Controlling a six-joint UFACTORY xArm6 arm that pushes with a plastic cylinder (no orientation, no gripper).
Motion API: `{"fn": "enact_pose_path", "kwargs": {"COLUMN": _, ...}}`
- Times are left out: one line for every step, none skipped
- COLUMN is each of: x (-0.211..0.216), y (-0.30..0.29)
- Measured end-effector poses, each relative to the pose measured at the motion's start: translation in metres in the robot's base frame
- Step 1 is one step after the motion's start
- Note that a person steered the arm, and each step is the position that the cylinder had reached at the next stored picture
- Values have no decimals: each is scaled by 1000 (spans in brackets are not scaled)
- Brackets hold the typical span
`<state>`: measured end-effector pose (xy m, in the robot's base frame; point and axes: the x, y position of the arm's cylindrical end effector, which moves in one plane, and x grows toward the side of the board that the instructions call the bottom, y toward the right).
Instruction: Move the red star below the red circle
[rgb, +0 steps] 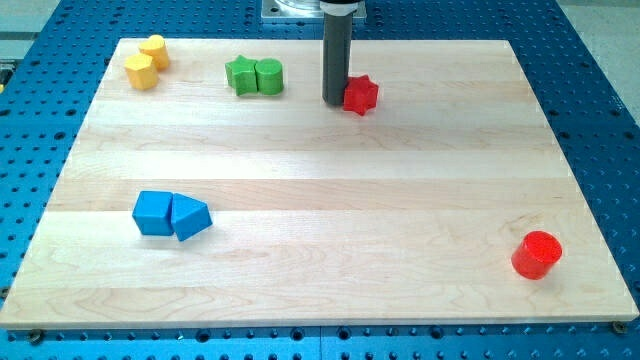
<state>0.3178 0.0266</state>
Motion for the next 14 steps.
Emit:
{"fn": "enact_pose_path", "kwargs": {"x": 33, "y": 43}}
{"fn": "enact_pose_path", "kwargs": {"x": 54, "y": 67}}
{"fn": "enact_pose_path", "kwargs": {"x": 43, "y": 11}}
{"fn": "enact_pose_path", "kwargs": {"x": 27, "y": 35}}
{"fn": "enact_pose_path", "kwargs": {"x": 21, "y": 70}}
{"fn": "enact_pose_path", "kwargs": {"x": 8, "y": 90}}
{"fn": "enact_pose_path", "kwargs": {"x": 29, "y": 118}}
{"fn": "enact_pose_path", "kwargs": {"x": 45, "y": 118}}
{"fn": "enact_pose_path", "kwargs": {"x": 14, "y": 114}}
{"fn": "enact_pose_path", "kwargs": {"x": 15, "y": 146}}
{"fn": "enact_pose_path", "kwargs": {"x": 63, "y": 148}}
{"fn": "enact_pose_path", "kwargs": {"x": 70, "y": 150}}
{"fn": "enact_pose_path", "kwargs": {"x": 69, "y": 154}}
{"fn": "enact_pose_path", "kwargs": {"x": 70, "y": 173}}
